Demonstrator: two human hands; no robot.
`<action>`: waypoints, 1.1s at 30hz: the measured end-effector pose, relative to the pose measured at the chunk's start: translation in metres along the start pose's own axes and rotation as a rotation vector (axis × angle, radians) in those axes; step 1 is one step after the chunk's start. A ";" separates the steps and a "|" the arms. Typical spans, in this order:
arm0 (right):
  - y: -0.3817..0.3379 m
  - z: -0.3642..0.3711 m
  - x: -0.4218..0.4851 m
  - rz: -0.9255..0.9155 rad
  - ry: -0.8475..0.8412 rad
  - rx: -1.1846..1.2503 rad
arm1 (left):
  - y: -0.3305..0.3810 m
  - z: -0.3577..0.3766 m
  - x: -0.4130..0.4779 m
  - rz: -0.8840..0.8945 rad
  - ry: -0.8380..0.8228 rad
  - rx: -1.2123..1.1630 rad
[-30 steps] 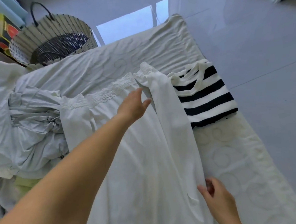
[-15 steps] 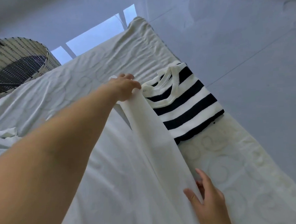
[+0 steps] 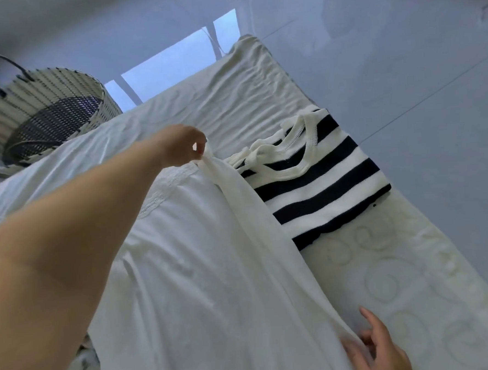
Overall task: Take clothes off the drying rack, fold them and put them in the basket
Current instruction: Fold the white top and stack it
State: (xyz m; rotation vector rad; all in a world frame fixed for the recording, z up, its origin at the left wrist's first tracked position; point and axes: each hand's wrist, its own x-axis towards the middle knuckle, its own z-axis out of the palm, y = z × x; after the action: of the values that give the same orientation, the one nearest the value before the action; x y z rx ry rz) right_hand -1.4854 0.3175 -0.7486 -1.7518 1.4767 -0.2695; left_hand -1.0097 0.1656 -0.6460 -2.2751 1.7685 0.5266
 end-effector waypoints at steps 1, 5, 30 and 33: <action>0.000 -0.002 -0.005 0.006 0.018 0.016 | 0.000 0.001 -0.005 -0.002 0.041 -0.044; 0.005 -0.004 -0.023 0.014 0.110 0.076 | -0.011 0.011 -0.028 0.083 0.178 -0.063; 0.025 0.019 -0.088 -0.810 -0.054 -0.550 | -0.035 0.140 -0.141 -0.241 -0.043 -0.014; 0.036 0.022 -0.088 -0.771 -0.115 -0.597 | -0.030 0.139 -0.139 -0.257 -0.119 -0.038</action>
State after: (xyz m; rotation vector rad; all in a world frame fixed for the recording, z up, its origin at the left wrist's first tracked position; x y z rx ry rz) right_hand -1.5235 0.4068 -0.7589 -2.7298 0.7676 -0.1086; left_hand -1.0308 0.3494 -0.7188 -2.3936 1.3962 0.6347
